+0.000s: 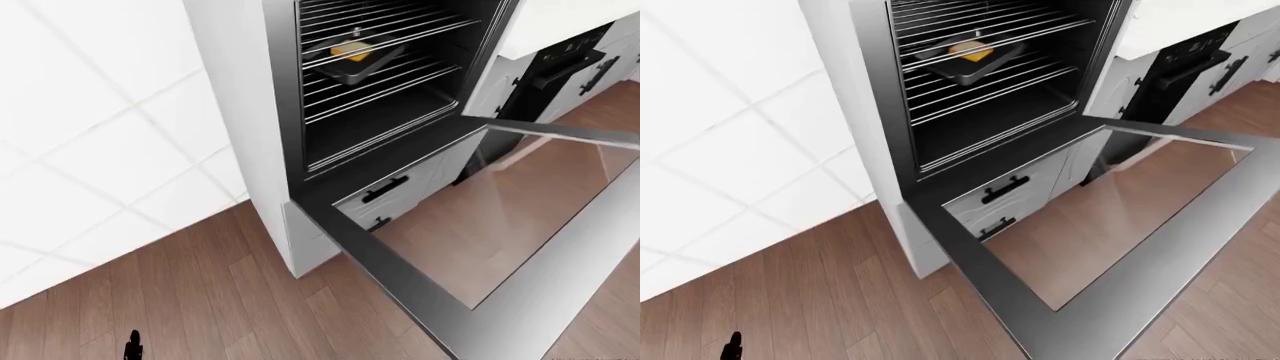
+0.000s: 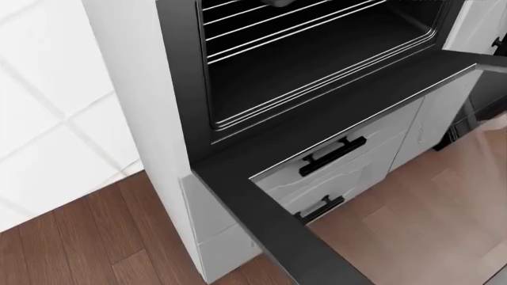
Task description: Close the oven door.
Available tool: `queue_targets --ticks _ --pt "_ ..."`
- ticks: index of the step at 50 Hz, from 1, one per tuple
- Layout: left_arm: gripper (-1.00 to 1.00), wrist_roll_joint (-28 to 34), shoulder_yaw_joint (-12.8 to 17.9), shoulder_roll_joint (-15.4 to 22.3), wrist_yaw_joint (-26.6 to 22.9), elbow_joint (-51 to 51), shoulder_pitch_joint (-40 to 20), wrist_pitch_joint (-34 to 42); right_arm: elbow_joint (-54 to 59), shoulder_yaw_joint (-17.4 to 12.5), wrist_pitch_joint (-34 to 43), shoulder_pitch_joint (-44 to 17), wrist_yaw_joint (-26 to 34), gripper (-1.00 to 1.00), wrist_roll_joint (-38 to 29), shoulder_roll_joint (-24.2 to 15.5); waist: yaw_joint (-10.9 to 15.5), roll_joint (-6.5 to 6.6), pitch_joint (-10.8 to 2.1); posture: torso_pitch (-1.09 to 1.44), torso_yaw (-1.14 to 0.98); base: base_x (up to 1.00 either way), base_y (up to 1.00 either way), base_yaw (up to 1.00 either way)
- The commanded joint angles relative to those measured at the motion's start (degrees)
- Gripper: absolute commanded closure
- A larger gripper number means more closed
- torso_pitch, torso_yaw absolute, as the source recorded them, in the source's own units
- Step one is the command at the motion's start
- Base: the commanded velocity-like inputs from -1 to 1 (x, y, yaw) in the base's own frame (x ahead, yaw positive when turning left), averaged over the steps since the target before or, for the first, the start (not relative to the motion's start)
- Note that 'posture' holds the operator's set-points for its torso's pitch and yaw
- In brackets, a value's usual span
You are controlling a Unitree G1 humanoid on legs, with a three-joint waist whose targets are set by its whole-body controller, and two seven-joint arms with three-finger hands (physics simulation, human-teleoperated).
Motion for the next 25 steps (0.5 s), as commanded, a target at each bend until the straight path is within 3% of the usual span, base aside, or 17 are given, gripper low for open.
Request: queue_targets --ticks 1,9,21,22,25 --pt "-1.0 -0.67 0.5 1.32 0.75 -1.26 -0.45 -1.44 -1.07 -0.66 -2.84 -0.36 0.06 -1.0 0.76 -0.96 -0.07 0.22 -0.72 0.0 0.0 0.0 0.0 0.0" --pt "-1.0 -0.65 0.49 1.31 0.76 -1.26 -0.43 -1.43 -1.11 -1.05 -2.36 -0.65 -0.24 -1.0 1.67 -1.4 -0.53 1.3 -1.47 0.0 0.0 0.0 0.0 0.0" --pt "-1.0 -0.67 0.5 1.31 0.75 -1.26 -0.46 -1.42 -1.1 -1.17 -0.37 -0.7 1.36 -1.0 3.2 -1.29 -0.9 1.29 -1.44 0.0 0.0 0.0 0.0 0.0" --pt "-1.0 -0.63 0.49 1.3 0.78 -1.26 -0.46 -1.42 -1.1 -1.2 -0.2 -0.7 1.37 -1.0 3.3 -1.29 -0.8 1.52 -2.34 0.0 0.0 0.0 0.0 -0.07" --pt "-1.0 -0.62 0.5 1.3 0.77 -1.26 -0.48 -1.41 -1.1 -1.16 0.09 -0.7 1.61 -1.0 3.45 -1.24 -0.68 1.96 -1.45 0.0 0.0 0.0 0.0 -0.07"
